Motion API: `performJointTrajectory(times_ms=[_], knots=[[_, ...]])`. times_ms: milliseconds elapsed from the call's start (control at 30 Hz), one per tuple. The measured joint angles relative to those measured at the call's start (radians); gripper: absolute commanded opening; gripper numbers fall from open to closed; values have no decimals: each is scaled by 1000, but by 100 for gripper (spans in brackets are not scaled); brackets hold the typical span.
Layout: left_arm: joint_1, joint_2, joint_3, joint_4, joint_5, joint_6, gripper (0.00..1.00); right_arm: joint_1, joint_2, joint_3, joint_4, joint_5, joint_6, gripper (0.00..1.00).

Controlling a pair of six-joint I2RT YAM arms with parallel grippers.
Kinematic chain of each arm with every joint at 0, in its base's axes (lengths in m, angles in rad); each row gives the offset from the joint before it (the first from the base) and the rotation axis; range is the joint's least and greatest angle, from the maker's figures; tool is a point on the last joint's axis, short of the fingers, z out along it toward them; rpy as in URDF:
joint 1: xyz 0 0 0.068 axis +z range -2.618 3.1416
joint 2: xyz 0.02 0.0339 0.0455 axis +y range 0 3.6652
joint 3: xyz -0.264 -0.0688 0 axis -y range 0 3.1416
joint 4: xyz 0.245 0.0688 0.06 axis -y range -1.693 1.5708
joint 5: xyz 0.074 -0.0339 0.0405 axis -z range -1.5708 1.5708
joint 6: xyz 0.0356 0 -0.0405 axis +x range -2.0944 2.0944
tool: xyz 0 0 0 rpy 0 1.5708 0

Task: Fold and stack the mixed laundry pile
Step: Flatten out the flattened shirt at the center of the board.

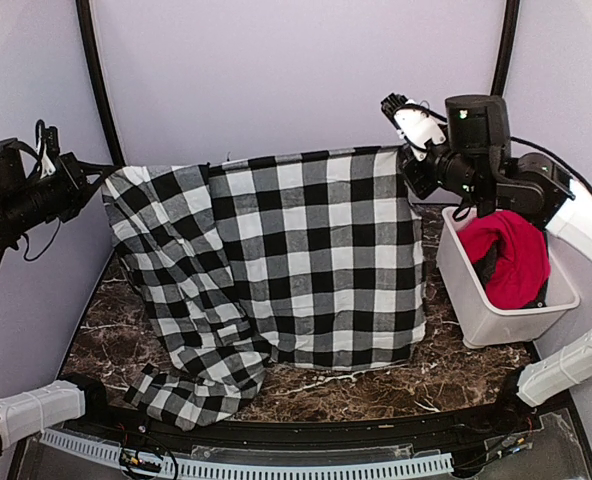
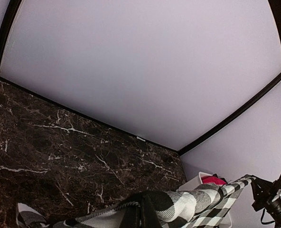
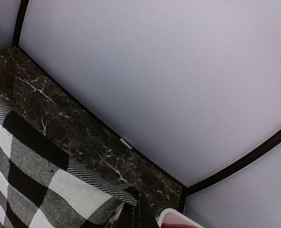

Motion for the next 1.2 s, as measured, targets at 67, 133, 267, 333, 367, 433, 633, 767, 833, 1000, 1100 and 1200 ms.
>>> performJointTrajectory(times_ms=[67, 133, 267, 333, 367, 433, 633, 767, 833, 1000, 1100, 1200], knots=[[0, 11, -24, 5, -11, -1, 0, -60, 17, -58, -44, -85, 78, 0], [0, 18, -62, 32, -19, 0, 0, -86, 33, -112, -65, -140, 131, 0], [0, 15, -138, 85, -18, 10, 0, -91, 43, -166, -101, -201, 186, 0], [0, 15, -142, 92, -13, 19, 0, -91, 40, -164, -105, -218, 198, 0], [0, 10, -141, 99, -12, 21, 0, -91, 37, -161, -109, -227, 205, 0], [1, -7, -138, 105, -9, 23, 0, -88, 26, -144, -123, -237, 216, 0], [1, -102, -104, 95, 27, 19, 0, 25, -74, -107, -182, -200, 248, 0], [1, -194, -85, 49, 48, 7, 0, 178, -124, -87, -254, -124, 297, 0], [1, -225, -66, 19, 57, 3, 0, 240, -133, -81, -291, -95, 325, 0], [1, -247, -32, -18, 59, -5, 0, 267, -129, -84, -333, -55, 356, 0], [1, -223, -32, -36, 34, -4, 0, 239, -126, -86, -315, -59, 342, 0], [1, -170, -32, -26, 18, -3, 0, 179, -121, -84, -269, -77, 311, 0]])
